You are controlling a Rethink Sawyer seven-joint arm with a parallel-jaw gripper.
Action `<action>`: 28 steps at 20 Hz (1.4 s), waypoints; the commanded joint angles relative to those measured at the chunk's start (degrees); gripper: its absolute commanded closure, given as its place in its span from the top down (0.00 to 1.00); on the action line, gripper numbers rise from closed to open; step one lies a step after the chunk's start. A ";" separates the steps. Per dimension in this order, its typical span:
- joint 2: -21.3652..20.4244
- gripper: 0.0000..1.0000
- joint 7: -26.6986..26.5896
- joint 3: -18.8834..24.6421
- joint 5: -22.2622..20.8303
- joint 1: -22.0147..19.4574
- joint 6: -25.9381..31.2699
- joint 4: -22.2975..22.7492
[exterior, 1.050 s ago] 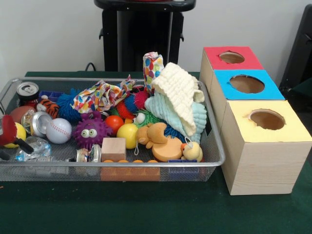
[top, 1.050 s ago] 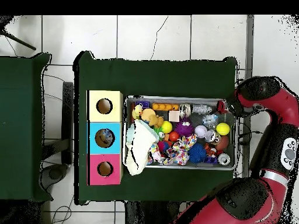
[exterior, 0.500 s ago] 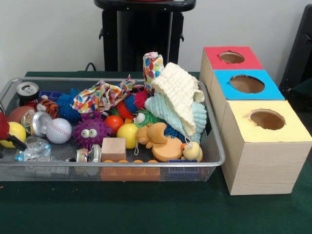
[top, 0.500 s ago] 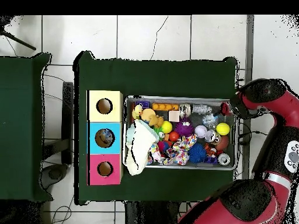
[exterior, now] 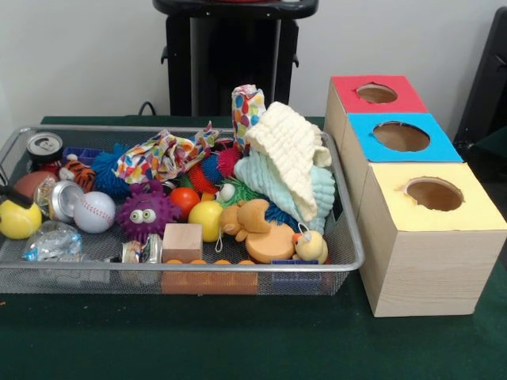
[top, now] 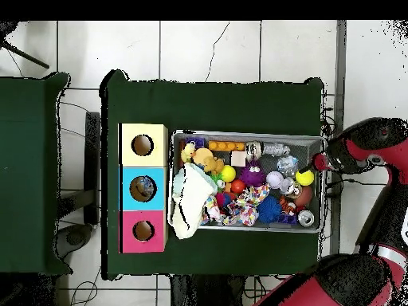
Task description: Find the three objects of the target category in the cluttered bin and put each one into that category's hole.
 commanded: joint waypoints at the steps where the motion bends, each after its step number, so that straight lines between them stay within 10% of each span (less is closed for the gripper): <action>1: 0.06 1.00 -20.62 -2.56 -2.17 -6.25 1.23 5.79; 13: -7.35 1.00 -12.26 -4.97 4.12 -13.62 -6.99 29.66; 28: -7.06 1.00 -5.74 0.22 8.52 -12.51 -14.73 32.54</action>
